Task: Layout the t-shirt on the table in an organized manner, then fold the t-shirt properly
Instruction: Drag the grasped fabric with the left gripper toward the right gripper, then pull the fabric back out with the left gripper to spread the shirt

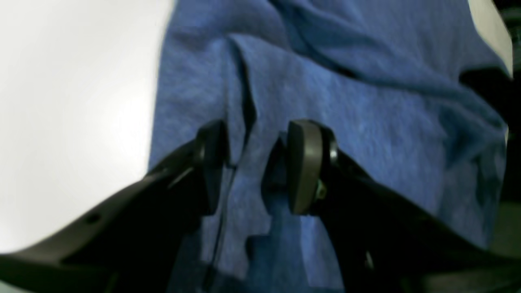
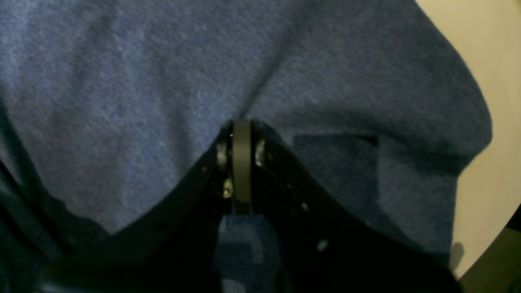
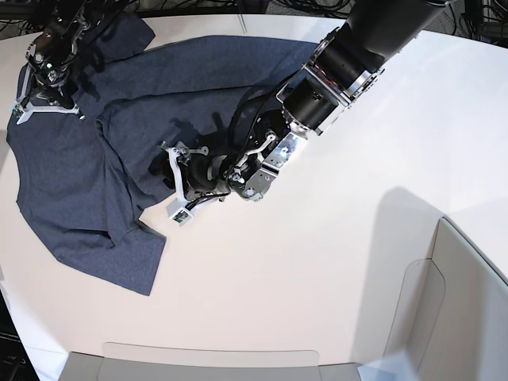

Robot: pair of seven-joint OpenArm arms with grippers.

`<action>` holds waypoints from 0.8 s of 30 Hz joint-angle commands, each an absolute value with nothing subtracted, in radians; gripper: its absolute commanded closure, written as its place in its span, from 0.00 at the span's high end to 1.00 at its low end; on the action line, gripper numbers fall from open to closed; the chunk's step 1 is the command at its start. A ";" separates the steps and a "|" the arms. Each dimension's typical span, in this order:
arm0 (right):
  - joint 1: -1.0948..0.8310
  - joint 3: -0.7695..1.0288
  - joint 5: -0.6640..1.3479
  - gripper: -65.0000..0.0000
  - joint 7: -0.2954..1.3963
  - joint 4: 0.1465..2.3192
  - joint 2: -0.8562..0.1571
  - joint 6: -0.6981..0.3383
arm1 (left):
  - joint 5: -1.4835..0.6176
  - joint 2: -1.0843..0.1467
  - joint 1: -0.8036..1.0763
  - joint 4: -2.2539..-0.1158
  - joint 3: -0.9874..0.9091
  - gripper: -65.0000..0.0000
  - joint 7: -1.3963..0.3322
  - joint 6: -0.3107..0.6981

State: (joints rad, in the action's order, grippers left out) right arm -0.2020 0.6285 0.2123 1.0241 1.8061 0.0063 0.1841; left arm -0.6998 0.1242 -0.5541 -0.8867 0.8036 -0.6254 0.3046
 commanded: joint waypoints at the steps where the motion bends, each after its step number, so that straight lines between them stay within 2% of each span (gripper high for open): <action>1: -0.206 0.627 0.216 0.00 1.044 1.814 0.005 0.185 | -0.705 0.133 -0.582 -0.898 0.802 0.35 -0.613 0.298; 3: -0.206 0.627 0.216 0.00 1.044 1.814 0.004 0.185 | -0.690 0.133 -0.582 -0.898 0.802 0.35 -0.618 0.298; 5: -0.206 0.627 0.216 0.00 1.044 1.814 0.004 0.185 | -0.645 0.136 -0.582 -0.898 0.802 0.29 -0.621 0.298; 9: -0.206 0.627 0.216 0.00 1.044 1.814 0.001 0.185 | -0.613 0.137 -0.564 -0.901 0.799 0.00 -0.622 0.298; 14: -0.208 0.627 0.216 0.00 1.044 1.813 -0.002 0.185 | -0.616 0.131 -0.565 -0.938 0.756 0.00 -0.634 0.298; 20: -0.208 0.627 0.216 0.00 1.044 1.811 -0.002 0.185 | -0.613 0.071 -0.556 -1.130 0.545 0.00 -0.645 0.298; 24: -0.208 0.627 0.216 0.00 1.044 1.811 -0.002 0.185 | -0.611 0.024 -0.562 -1.176 0.429 0.00 -0.644 0.298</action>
